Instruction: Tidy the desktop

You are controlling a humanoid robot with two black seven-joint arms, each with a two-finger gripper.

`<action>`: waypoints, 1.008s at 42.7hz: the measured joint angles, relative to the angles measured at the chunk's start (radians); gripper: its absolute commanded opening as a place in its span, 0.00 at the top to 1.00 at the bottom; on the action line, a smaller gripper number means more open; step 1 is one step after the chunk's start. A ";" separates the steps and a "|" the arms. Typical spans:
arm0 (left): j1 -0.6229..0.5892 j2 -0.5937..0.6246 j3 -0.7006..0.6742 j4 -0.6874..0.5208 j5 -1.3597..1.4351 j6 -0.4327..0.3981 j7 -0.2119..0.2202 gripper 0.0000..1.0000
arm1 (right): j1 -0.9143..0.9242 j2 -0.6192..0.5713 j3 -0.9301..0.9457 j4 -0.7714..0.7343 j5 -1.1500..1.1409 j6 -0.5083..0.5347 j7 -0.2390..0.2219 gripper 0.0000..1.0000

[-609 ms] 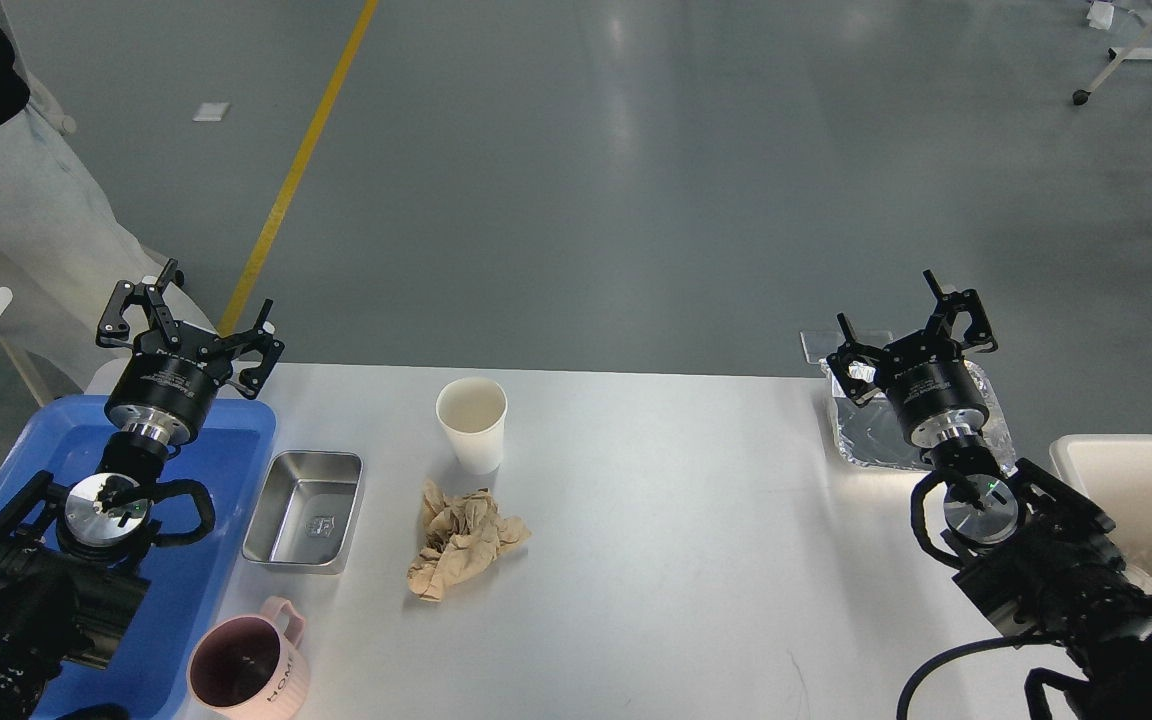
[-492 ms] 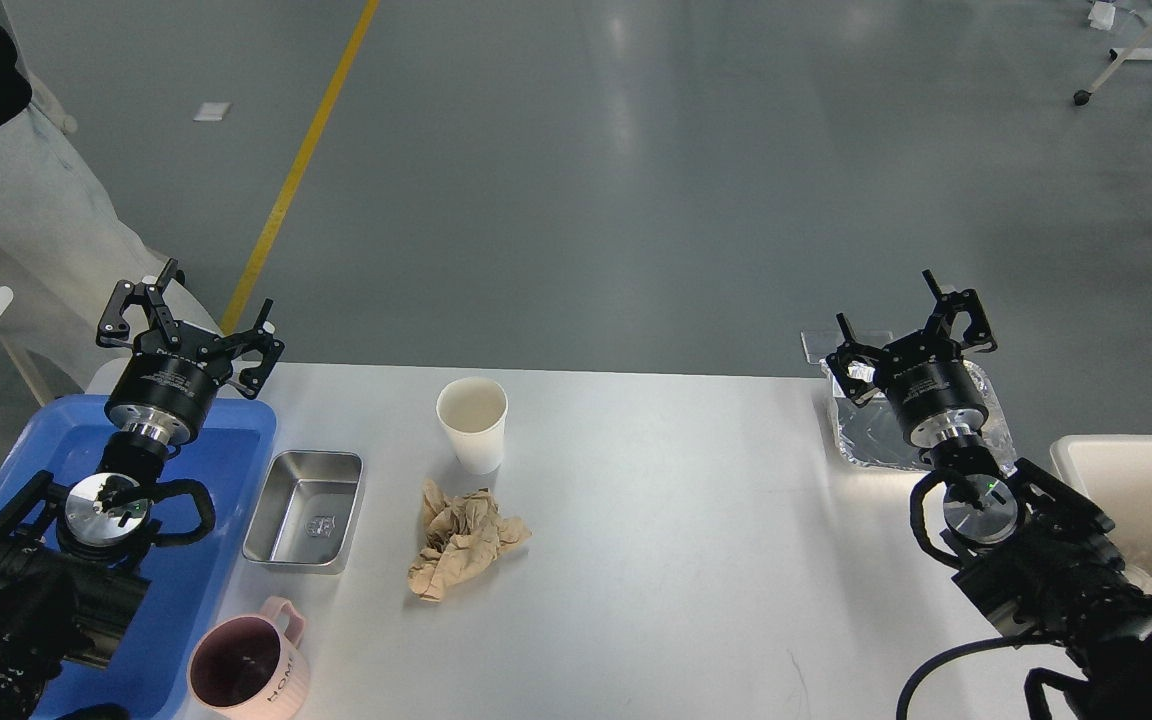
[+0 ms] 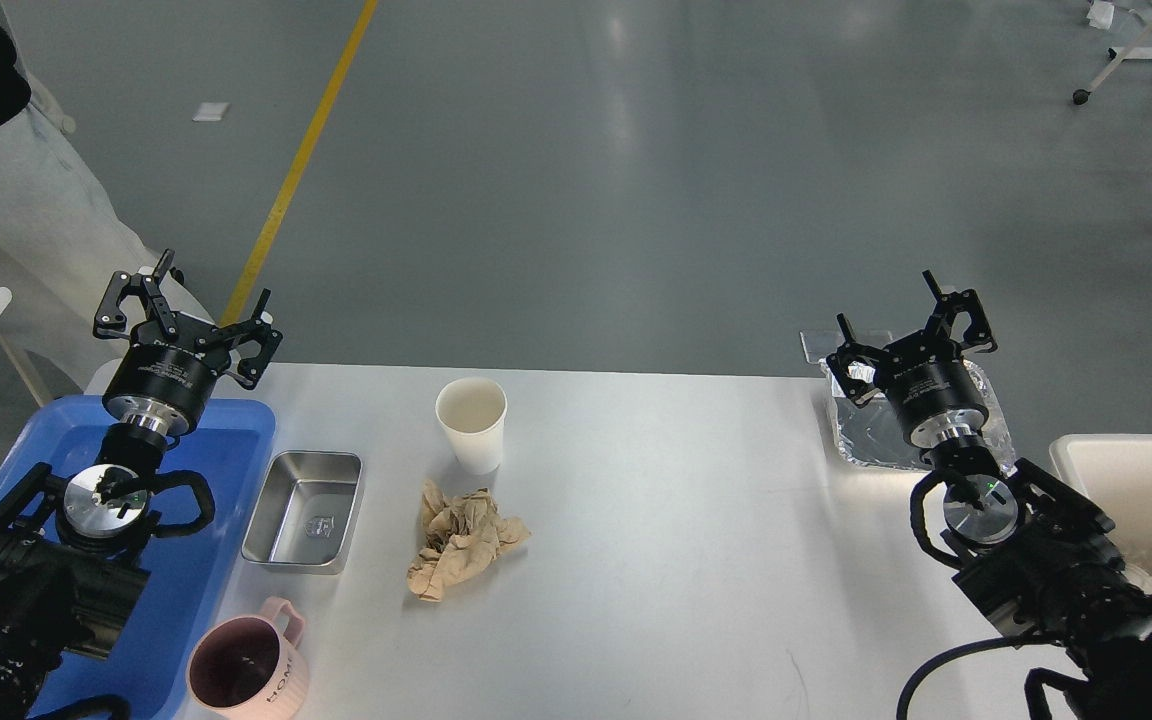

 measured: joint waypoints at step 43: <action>-0.016 0.096 0.017 -0.005 0.087 -0.041 -0.078 0.02 | -0.020 0.010 -0.086 -0.013 -0.007 -0.026 0.001 0.00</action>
